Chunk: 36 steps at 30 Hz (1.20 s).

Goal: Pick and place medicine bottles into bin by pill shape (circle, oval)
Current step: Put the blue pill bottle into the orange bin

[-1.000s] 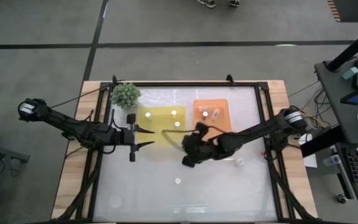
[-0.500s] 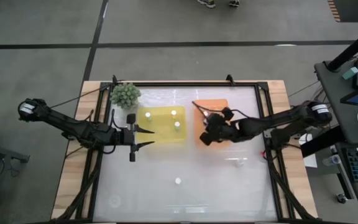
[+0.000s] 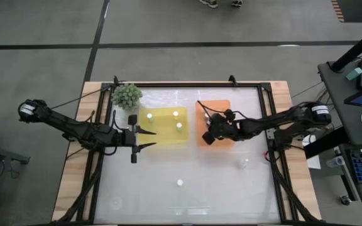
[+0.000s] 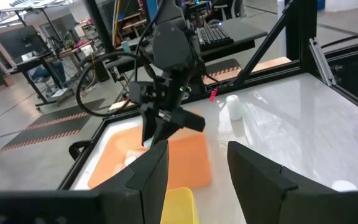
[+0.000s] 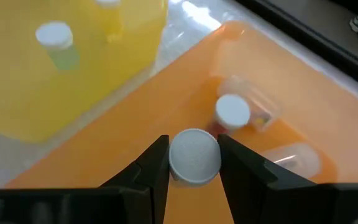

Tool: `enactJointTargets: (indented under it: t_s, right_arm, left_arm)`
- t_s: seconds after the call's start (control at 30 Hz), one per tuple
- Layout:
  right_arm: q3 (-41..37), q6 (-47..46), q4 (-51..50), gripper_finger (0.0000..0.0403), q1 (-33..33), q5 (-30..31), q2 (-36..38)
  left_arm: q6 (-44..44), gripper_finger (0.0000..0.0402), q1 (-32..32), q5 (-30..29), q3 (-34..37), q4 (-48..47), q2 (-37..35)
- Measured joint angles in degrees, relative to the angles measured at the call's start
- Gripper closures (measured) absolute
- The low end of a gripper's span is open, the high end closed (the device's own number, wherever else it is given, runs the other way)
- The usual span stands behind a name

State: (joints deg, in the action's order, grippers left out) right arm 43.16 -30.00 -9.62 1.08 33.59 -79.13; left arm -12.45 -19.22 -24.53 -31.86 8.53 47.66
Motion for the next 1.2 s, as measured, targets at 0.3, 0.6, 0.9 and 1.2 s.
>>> enactJointTargets:
  t_s: [0.3,0.6,0.9,1.2]
  right_arm:
    - [0.0,-2.29,0.19,0.0289,0.0,-0.16,-4.18]
    - [0.0,-3.66,1.82,0.0289,0.02,-0.68,-4.53]
    - [0.0,-4.65,1.61,0.0258,0.02,-0.77,-4.53]
    - [0.0,-4.48,1.32,0.0208,0.02,-0.77,-3.7]
  left_arm:
    - [-0.01,0.0252,0.0,0.0,0.0,-0.01,0.0]
    - [-0.02,0.0252,0.02,0.0,0.0,-0.04,0.0]
    - [-0.02,0.0252,0.0,0.0,0.0,-0.04,0.0]
    - [-0.02,0.0252,0.02,0.0,0.0,-0.04,0.0]
